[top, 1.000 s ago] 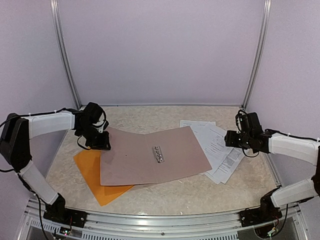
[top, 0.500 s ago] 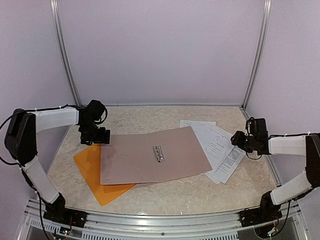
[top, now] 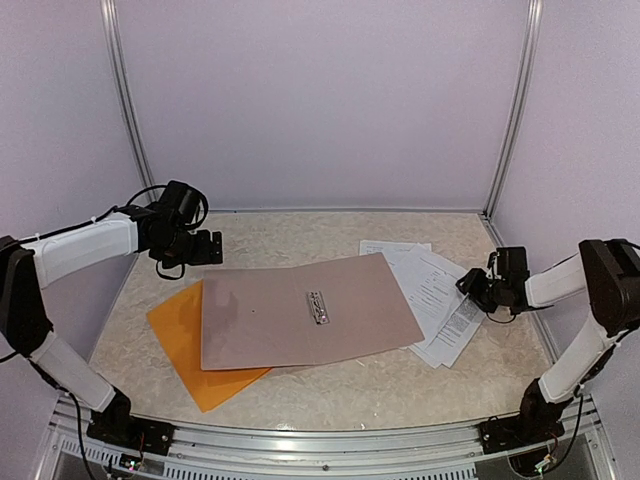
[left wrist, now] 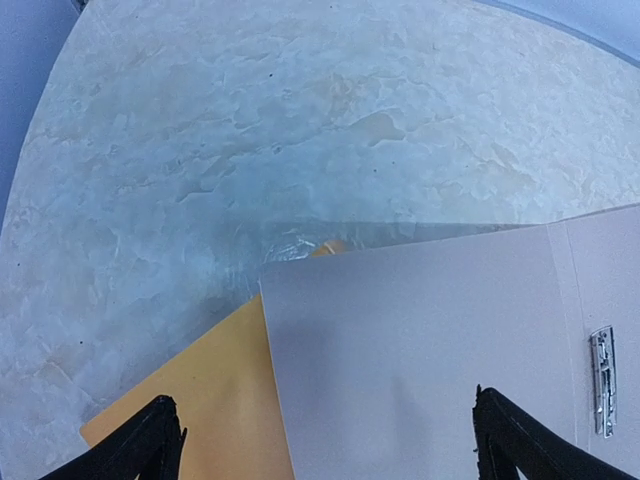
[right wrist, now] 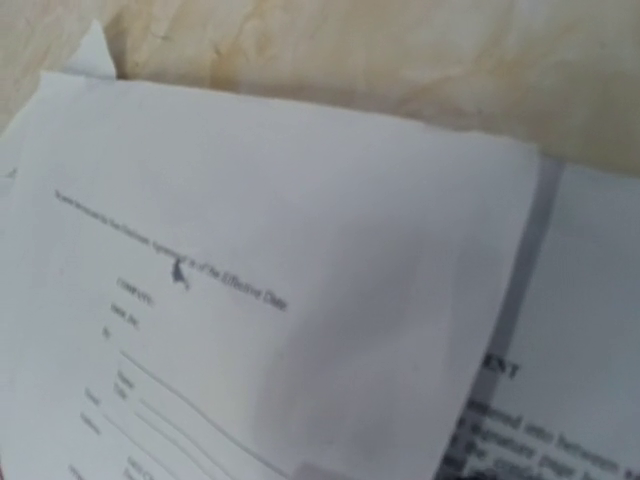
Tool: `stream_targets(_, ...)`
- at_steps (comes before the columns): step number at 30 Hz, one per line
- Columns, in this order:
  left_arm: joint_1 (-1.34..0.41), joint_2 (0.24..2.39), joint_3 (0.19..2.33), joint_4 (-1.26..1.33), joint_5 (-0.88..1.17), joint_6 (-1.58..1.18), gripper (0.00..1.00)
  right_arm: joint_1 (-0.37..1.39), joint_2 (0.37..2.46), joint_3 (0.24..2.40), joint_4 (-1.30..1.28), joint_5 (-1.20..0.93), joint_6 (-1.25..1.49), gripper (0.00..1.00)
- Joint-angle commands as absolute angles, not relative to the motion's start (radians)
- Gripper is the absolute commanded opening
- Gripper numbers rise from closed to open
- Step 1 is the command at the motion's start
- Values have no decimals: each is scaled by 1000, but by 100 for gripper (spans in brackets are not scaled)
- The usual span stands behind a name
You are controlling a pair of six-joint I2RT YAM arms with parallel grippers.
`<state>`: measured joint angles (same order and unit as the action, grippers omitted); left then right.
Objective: Put the files into the folder
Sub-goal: Place the folder at the center of the board.
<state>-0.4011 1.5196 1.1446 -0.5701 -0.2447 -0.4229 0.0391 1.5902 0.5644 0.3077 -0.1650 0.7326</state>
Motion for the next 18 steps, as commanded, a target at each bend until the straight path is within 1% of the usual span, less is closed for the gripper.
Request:
stream_targets(1,-416,1478,1120,-496,-231,-404,98,20,1629,531,403,-204,799,54)
stream_targets(10,-419,1500,1159,-470,-189,-373,98,15,1656,447,568,-218,933,47)
stream_targets(18,-432,1543,1198,-469,-188,-355,99,15,1725,436,704,-249,1006,35)
